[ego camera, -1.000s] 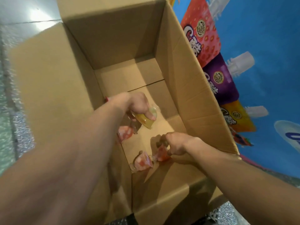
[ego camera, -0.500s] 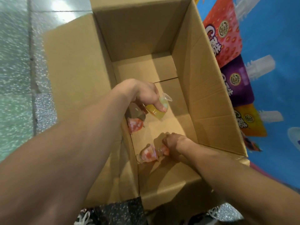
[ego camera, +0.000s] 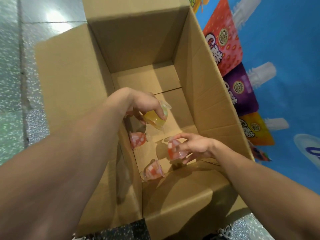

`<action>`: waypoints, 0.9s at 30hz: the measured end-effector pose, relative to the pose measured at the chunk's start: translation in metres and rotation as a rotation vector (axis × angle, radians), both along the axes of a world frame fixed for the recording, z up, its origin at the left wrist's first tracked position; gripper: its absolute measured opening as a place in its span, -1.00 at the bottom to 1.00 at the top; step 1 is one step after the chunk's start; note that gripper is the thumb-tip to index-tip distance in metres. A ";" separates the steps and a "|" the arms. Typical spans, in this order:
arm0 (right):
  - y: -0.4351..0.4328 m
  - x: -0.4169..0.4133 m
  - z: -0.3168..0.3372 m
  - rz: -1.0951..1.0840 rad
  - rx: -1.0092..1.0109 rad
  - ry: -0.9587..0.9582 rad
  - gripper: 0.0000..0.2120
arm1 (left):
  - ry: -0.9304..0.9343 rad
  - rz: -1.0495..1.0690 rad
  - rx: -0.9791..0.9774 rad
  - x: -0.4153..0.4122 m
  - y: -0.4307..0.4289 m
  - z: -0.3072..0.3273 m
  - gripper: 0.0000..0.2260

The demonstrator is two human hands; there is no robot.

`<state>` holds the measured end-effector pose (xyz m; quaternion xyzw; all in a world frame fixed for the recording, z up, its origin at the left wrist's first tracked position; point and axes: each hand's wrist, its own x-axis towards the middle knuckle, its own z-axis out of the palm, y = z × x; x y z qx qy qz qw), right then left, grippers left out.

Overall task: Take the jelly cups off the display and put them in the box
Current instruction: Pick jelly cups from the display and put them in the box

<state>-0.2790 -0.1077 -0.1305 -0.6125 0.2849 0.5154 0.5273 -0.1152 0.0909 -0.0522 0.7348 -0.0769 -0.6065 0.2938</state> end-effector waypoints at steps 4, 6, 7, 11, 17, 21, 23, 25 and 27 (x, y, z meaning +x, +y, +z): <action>0.004 -0.001 0.004 -0.070 0.145 0.082 -0.60 | 0.082 0.132 -0.043 0.000 0.003 0.001 -0.74; 0.008 0.000 0.007 -0.105 0.188 0.096 -0.66 | 0.089 0.161 -0.069 0.000 0.004 0.005 -0.85; 0.010 0.001 0.008 -0.123 0.201 0.102 -0.68 | 0.090 0.154 -0.079 0.001 0.004 0.006 -0.82; 0.023 0.006 0.015 0.024 0.170 0.107 -0.76 | 0.018 0.086 -0.046 0.004 0.002 0.004 -0.49; 0.058 0.009 0.001 0.297 -0.185 0.022 -0.29 | -0.066 0.102 -0.022 0.008 0.007 0.001 -0.37; 0.079 0.012 -0.013 0.620 -0.368 -0.118 -0.55 | -0.062 0.120 -0.011 0.011 0.010 0.001 -0.41; 0.084 0.006 -0.026 0.642 -0.402 -0.103 -0.67 | -0.052 0.128 -0.013 0.011 0.013 0.000 -0.44; 0.085 0.000 -0.042 0.579 -0.453 -0.046 -0.69 | -0.076 0.113 -0.016 0.012 0.015 -0.001 -0.46; 0.086 -0.003 -0.050 0.580 -0.520 -0.028 -0.66 | -0.091 0.103 -0.021 0.012 0.018 -0.001 -0.50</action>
